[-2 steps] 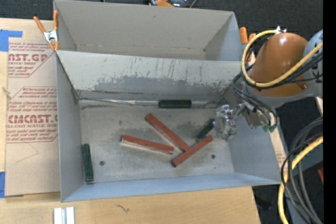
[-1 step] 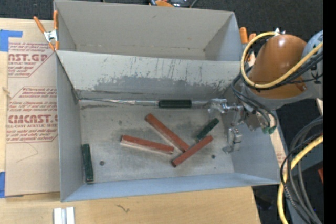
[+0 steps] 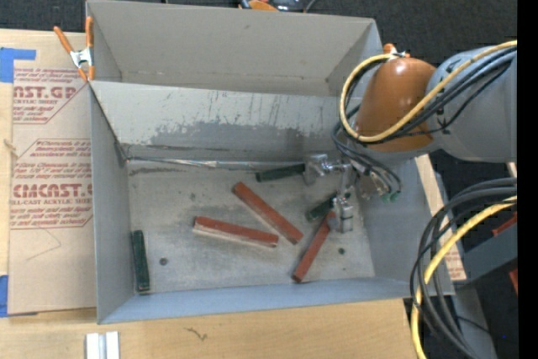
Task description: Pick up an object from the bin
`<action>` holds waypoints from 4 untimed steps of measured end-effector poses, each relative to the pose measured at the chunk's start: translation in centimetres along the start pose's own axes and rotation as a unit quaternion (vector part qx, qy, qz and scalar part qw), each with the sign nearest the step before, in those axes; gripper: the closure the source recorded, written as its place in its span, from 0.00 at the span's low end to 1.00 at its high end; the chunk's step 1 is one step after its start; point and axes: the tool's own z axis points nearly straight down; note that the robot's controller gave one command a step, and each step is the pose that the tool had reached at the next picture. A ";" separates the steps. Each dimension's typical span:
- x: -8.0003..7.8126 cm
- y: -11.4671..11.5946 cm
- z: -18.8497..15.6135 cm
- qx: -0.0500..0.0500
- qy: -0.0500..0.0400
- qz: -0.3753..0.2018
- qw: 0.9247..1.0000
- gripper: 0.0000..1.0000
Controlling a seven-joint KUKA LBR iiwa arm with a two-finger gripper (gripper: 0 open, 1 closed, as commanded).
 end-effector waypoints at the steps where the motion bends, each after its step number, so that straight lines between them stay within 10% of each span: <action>1: -0.1 -0.2 -0.5 0.001 -0.002 0.001 1.000 1.00; 2: -0.1 -0.1 -0.3 0.001 -0.002 0.001 1.000 0.00; 3: -0.1 -0.1 -0.4 0.001 -0.002 0.001 1.000 1.00; 4: 1.6 2.0 -20.5 0.003 -0.006 0.012 1.000 1.00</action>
Offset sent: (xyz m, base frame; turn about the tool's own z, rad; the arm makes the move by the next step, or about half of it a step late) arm 0.0000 0.0000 0.0000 0.0000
